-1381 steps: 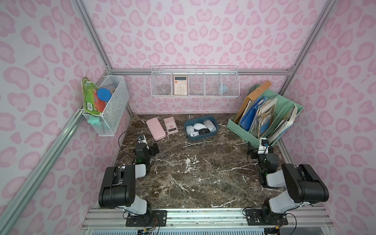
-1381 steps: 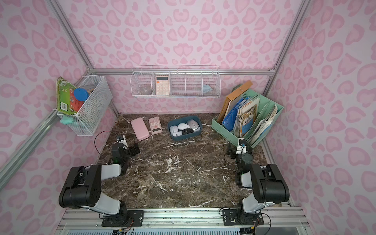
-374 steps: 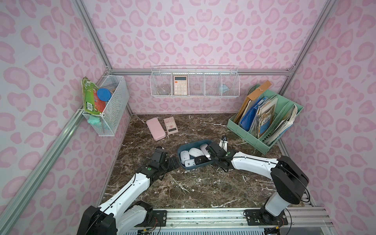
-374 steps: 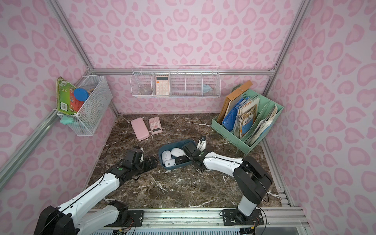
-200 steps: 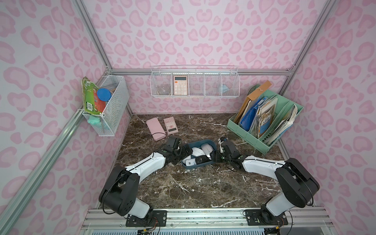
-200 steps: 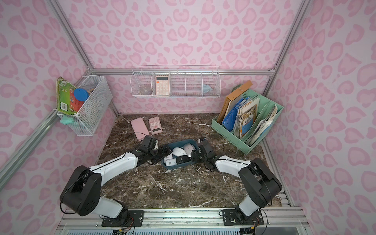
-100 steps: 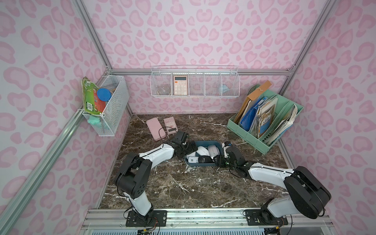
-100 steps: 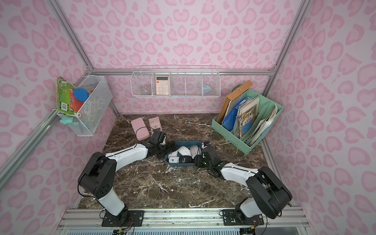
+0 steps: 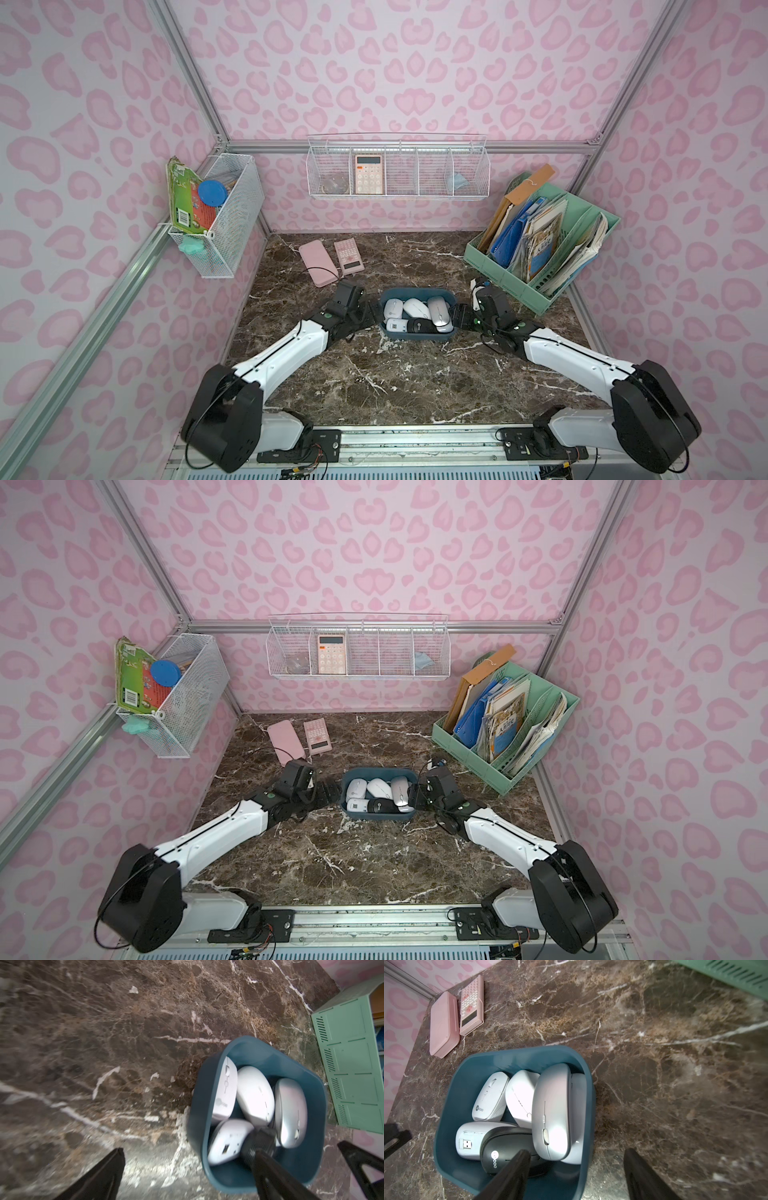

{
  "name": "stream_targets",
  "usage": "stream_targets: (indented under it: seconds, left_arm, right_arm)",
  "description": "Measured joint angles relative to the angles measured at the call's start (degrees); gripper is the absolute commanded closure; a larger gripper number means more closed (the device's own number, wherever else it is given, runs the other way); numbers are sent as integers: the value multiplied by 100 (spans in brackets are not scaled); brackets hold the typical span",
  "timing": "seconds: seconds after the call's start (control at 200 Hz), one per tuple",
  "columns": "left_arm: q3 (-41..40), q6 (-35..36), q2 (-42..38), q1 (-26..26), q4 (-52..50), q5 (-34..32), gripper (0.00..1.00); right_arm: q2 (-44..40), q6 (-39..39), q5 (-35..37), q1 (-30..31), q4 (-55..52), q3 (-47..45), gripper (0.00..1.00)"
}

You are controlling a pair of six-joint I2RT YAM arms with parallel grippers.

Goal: Take out the mouse from the storage box
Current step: Pick up the mouse from the storage box.

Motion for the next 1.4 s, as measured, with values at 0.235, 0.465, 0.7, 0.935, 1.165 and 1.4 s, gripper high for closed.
stream_targets:
  seconds: [0.235,0.465,0.7,0.935,1.165,1.4]
  left_arm:
    - [-898,245,-2406,-116,-1110,-1298,1]
    - [-1740,599,-3694,-131,-1316,-1578,1]
    - [-1849,748,-3956,-131,-1266,-1587,1]
    - [-1840,765,-3875,-131,-1266,-1563,1]
    - [-1860,793,-3980,-131,-1261,-1460,1]
    - [-1888,855,-3976,-131,-1237,-1414,1]
  right_arm:
    - [516,-240,608,737,-654,914,29]
    - [1580,-247,1224,1182,-1373,1893,30]
    - [2208,-229,1875,1390,-2210,2697,30]
    - [2704,-94,2299,1416,-2892,3252,27]
    - [3117,-52,2455,1416,-3230,3598,25]
    - [3294,-111,2243,1309,-3213,3571,27]
